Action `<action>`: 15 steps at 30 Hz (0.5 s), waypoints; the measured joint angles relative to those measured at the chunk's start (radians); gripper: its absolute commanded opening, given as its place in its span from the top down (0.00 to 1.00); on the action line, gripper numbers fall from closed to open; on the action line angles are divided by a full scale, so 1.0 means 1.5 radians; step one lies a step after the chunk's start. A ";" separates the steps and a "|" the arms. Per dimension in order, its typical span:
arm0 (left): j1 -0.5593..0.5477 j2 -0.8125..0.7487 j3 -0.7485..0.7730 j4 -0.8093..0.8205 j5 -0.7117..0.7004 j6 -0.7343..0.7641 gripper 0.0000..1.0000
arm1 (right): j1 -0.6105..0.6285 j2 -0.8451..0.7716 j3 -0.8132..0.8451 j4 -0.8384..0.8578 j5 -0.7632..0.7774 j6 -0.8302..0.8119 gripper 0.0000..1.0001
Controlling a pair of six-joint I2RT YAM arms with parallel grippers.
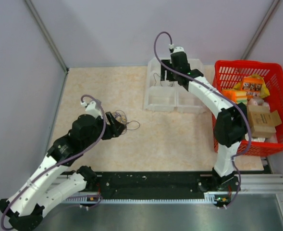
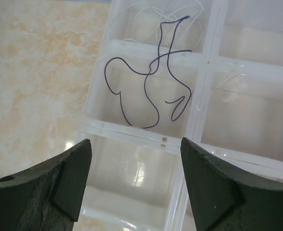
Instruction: Untangle the cables
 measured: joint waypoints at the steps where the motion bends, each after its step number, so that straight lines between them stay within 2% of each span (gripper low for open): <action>1: 0.000 0.022 0.000 0.003 0.007 -0.004 0.34 | -0.001 -0.010 -0.001 0.000 -0.008 0.005 0.26; 6: 0.000 0.071 -0.017 0.053 0.055 -0.032 0.37 | -0.018 0.010 0.045 0.001 -0.042 0.042 0.28; 15: 0.000 -0.005 -0.088 0.115 0.117 -0.081 0.38 | -0.036 0.231 0.264 0.031 -0.020 0.025 0.23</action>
